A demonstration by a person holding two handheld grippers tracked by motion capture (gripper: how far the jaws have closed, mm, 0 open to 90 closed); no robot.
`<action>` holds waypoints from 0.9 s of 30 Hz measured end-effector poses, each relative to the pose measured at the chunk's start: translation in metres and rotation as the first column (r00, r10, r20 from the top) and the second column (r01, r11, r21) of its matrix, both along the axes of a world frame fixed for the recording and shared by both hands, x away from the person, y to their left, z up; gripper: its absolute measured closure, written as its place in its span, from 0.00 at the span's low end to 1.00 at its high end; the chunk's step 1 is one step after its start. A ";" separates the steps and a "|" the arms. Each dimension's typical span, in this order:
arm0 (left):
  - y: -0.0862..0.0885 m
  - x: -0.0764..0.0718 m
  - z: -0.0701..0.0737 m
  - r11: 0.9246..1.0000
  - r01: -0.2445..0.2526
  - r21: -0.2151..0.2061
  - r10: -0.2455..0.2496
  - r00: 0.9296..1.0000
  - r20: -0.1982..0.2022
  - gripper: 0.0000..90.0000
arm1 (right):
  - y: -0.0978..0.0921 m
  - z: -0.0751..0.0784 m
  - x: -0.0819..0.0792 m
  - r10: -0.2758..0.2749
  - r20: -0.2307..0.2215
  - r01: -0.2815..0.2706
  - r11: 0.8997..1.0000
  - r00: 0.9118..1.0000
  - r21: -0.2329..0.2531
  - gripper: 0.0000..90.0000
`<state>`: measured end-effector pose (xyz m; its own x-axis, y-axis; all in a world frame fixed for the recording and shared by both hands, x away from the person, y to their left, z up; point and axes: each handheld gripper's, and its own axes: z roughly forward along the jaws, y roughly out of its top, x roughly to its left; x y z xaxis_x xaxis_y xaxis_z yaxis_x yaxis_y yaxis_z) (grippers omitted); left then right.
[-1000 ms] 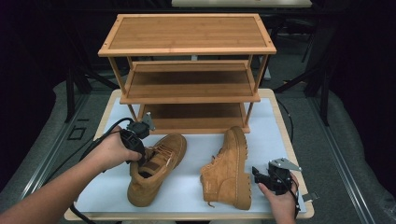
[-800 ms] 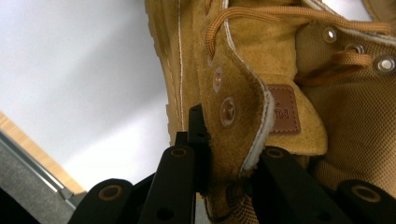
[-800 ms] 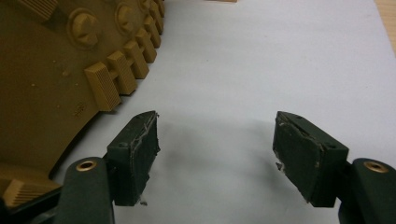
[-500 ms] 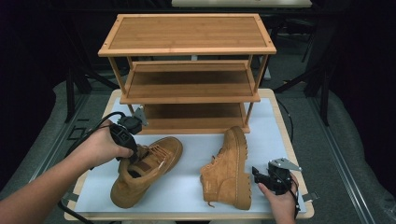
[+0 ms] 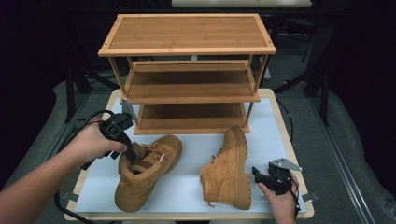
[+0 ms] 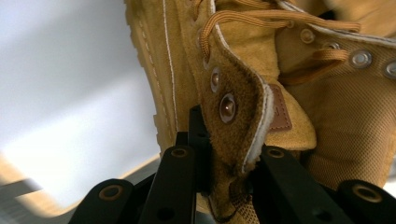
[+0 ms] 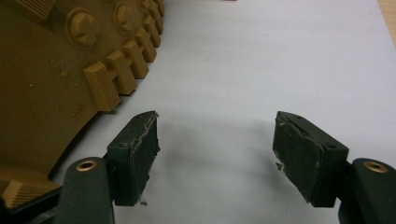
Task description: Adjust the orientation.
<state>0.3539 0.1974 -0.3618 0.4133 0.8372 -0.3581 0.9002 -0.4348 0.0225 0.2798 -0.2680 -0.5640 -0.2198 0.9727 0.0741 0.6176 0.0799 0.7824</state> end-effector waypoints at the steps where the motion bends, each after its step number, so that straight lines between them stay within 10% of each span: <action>1: 0.002 0.000 -0.001 0.999 -0.011 -0.031 0.011 1.000 -0.012 0.91 | 0.000 0.000 0.000 0.001 -0.001 -0.001 1.000 1.000 -0.003 0.33; 5: 0.011 -0.004 0.000 0.983 -0.077 -0.167 0.070 0.996 -0.047 0.91 | 0.000 -0.001 0.000 0.004 0.007 -0.004 1.000 1.000 0.006 0.33; 21: 0.030 -0.017 0.036 0.898 -0.154 -0.412 0.160 0.987 -0.020 0.91 | 0.000 -0.001 0.000 0.001 -0.007 0.000 1.000 1.000 0.004 0.33; 27: 0.038 -0.023 0.052 0.828 -0.168 -0.535 0.195 0.981 -0.006 0.91 | 0.000 -0.001 0.000 0.001 -0.002 -0.001 1.000 1.000 0.002 0.33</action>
<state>0.3307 0.2356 -0.3094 0.3004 0.5855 -0.7529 0.9537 -0.1727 0.2462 0.2800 -0.2685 -0.5647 -0.2204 0.9724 0.0761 0.6194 0.0792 0.7811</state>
